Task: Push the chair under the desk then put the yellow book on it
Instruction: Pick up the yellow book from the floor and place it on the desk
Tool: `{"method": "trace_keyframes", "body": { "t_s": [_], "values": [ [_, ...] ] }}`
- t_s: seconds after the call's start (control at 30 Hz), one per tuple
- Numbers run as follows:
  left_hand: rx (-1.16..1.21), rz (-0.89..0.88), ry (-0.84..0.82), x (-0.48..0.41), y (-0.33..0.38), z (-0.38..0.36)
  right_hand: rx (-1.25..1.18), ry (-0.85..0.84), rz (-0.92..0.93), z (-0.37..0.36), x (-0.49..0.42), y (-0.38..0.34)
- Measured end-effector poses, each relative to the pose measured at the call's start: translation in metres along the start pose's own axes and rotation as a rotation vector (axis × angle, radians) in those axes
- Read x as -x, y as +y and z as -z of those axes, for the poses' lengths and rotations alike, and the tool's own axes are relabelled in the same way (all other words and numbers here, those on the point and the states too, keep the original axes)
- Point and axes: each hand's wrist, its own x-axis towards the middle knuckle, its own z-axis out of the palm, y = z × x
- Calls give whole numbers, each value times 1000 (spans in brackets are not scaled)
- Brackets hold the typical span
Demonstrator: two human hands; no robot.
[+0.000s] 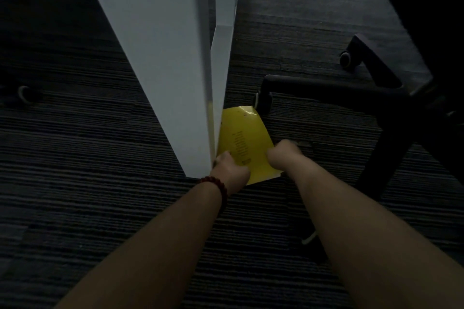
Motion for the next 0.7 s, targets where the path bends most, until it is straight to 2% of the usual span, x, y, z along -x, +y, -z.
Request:
{"method": "trace_keyframes", "body": {
  "t_s": [0.1, 0.27, 0.5, 0.7],
  "values": [
    [-37, -10, 19, 0, 1, 0, -112, -38, 38, 9, 9, -4],
    [-86, -57, -56, 4, 0, 2, -242, -12, 103, 14, 27, -8],
    [-55, -115, -94, 27, 0, 8, -219, -35, 178, 14, 38, 3],
    [-65, -196, -33, 40, 14, 17, -398, 221, 358, 38, 60, -2]
  ]
}}
